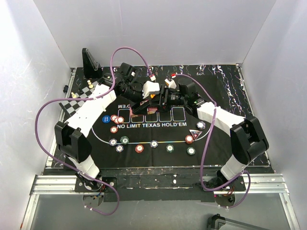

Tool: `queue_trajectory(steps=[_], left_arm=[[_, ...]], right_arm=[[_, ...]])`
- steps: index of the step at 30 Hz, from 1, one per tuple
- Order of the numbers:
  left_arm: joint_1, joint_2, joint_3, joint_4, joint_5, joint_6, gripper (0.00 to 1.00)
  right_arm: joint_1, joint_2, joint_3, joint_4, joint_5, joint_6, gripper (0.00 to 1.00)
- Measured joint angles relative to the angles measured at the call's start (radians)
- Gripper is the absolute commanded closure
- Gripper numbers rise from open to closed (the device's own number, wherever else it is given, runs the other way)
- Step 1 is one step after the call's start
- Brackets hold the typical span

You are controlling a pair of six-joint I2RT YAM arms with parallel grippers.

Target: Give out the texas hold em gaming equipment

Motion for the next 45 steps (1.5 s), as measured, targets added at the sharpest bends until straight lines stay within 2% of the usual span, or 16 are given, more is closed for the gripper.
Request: queue_trajectory(steps=[4, 6, 8, 10, 13, 15, 21, 26, 32, 35, 38, 42, 45], left_arm=[[-0.002, -0.006, 0.0, 0.001, -0.005, -0.008, 0.79], [-0.002, -0.012, 0.0, 0.002, -0.009, -0.011, 0.73], [-0.003, -0.017, 0.0, 0.005, -0.011, -0.019, 0.58], [-0.003, -0.021, 0.0, 0.009, -0.013, -0.029, 0.33], [-0.004, -0.022, 0.0, 0.015, -0.02, -0.045, 0.17], [-0.005, -0.033, -0.01, 0.041, -0.021, -0.056, 0.02], [-0.004, -0.098, -0.038, 0.101, -0.042, -0.101, 0.02], [0.024, -0.135, -0.039, 0.151, -0.072, -0.2, 0.02], [0.208, -0.14, 0.013, 0.125, 0.04, -0.365, 0.02], [0.267, -0.147, 0.001, 0.054, 0.119, -0.32, 0.02], [0.259, -0.207, -0.13, 0.052, 0.173, -0.275, 0.02], [0.229, -0.357, -0.37, 0.137, 0.174, -0.23, 0.02], [0.208, -0.407, -0.388, 0.173, 0.175, -0.202, 0.02]], right_arm=[[0.0, 0.006, -0.013, 0.041, -0.017, 0.037, 0.55], [0.0, 0.01, -0.022, 0.074, -0.029, 0.059, 0.6], [0.0, 0.011, -0.037, 0.108, -0.04, 0.082, 0.66], [0.0, 0.015, -0.051, 0.143, -0.051, 0.107, 0.7], [-0.002, 0.017, -0.075, 0.194, -0.056, 0.151, 0.75], [-0.002, 0.017, -0.096, 0.219, -0.064, 0.164, 0.77], [-0.002, 0.022, -0.141, 0.261, -0.085, 0.204, 0.81], [-0.009, 0.022, -0.167, 0.283, -0.095, 0.214, 0.81], [-0.02, 0.022, -0.174, 0.273, -0.101, 0.206, 0.81], [-0.022, 0.022, -0.174, 0.269, -0.105, 0.204, 0.81], [-0.022, 0.022, -0.174, 0.264, -0.108, 0.203, 0.81], [-0.019, 0.018, -0.174, 0.251, -0.108, 0.199, 0.81], [-0.011, 0.014, -0.168, 0.237, -0.108, 0.192, 0.81]])
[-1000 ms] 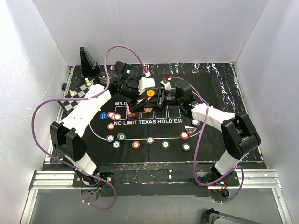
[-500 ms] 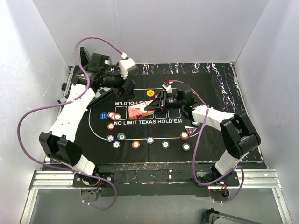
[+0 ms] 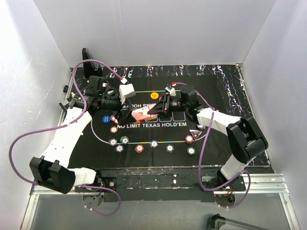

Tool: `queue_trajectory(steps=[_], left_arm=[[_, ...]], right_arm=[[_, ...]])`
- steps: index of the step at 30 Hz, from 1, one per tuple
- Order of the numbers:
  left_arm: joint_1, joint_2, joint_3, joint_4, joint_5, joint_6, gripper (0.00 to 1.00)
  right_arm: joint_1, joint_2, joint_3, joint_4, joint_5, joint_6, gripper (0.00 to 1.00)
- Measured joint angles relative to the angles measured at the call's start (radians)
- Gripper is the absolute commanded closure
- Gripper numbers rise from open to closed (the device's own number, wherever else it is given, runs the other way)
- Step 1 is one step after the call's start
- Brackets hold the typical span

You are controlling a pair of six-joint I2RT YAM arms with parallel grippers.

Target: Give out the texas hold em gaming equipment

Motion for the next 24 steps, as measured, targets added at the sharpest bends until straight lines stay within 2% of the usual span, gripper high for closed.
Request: queue_trajectory(steps=[5, 12, 24], left_arm=[[-0.007, 0.02, 0.001, 0.077, 0.014, 0.039, 0.02], [-0.016, 0.055, -0.01, 0.105, 0.037, 0.106, 0.02], [-0.016, 0.107, -0.011, -0.004, 0.11, 0.246, 0.02]], right_arm=[[0.03, 0.0, 0.035, -0.023, 0.001, -0.009, 0.81], [0.055, -0.013, 0.066, -0.038, 0.0, -0.014, 0.81], [0.055, -0.014, 0.097, -0.07, 0.0, -0.035, 0.81]])
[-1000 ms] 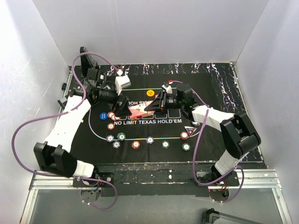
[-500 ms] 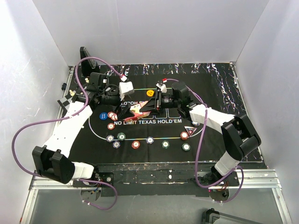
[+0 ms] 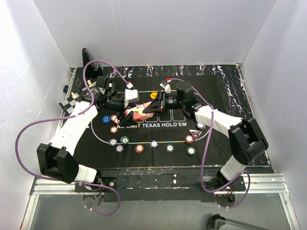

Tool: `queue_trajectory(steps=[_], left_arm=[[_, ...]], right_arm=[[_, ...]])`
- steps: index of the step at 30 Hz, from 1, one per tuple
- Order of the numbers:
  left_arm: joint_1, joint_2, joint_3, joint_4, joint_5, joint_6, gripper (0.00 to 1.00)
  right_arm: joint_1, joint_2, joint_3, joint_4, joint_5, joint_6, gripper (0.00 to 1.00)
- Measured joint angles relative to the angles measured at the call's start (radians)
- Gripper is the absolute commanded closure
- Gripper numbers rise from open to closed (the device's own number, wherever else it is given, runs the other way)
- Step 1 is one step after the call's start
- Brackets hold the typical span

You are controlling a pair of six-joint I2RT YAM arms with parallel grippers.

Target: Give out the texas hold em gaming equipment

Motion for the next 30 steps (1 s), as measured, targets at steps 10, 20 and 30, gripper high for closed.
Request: queue_trajectory(steps=[10, 20, 30], left_arm=[[-0.002, 0.015, 0.0, 0.063, -0.01, -0.017, 0.14], [-0.061, 0.011, -0.007, 0.113, -0.035, -0.046, 0.17], [-0.077, 0.01, -0.014, 0.108, -0.079, -0.039, 0.44]], right_arm=[[0.0, 0.0, 0.031, -0.007, 0.0, -0.001, 0.81], [0.007, 0.0, 0.035, -0.007, 0.004, 0.012, 0.81], [0.015, 0.0, 0.035, -0.014, 0.014, 0.012, 0.8]])
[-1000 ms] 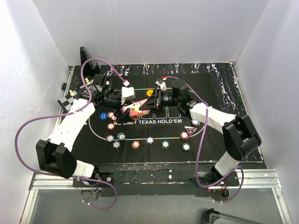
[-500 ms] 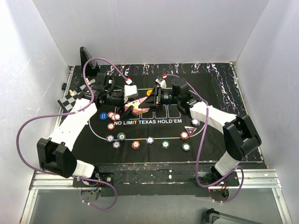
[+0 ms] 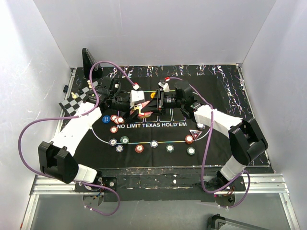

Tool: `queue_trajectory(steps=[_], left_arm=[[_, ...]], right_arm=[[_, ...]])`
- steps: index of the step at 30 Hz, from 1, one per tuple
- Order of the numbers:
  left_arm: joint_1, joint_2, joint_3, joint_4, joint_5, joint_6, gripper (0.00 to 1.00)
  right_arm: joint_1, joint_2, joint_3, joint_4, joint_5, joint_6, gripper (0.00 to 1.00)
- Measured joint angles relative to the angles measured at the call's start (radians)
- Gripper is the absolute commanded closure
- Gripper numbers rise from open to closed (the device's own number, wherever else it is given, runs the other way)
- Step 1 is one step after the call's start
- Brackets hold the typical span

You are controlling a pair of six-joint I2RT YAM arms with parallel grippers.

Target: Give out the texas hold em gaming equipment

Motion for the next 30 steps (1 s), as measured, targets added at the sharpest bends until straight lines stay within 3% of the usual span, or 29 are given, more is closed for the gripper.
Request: queue_trajectory(steps=[4, 7, 15, 18, 30], left_arm=[[-0.001, 0.0, 0.0, -0.004, -0.015, -0.008, 0.49], [-0.001, 0.0, -0.002, -0.003, -0.018, -0.016, 0.52], [0.0, -0.026, -0.024, -0.055, -0.014, -0.022, 0.6], [-0.001, -0.039, -0.026, -0.09, 0.001, -0.019, 0.6], [-0.001, -0.066, -0.049, -0.135, 0.032, -0.01, 0.66]], right_arm=[[0.003, -0.001, 0.0, -0.01, 0.007, -0.004, 0.77], [0.004, -0.001, 0.0, -0.012, 0.009, -0.006, 0.6], [0.0, -0.043, 0.0, -0.089, 0.013, -0.073, 0.27], [-0.006, -0.073, 0.0, -0.137, 0.012, -0.118, 0.2], [0.005, -0.063, 0.108, -0.347, -0.005, -0.28, 0.13]])
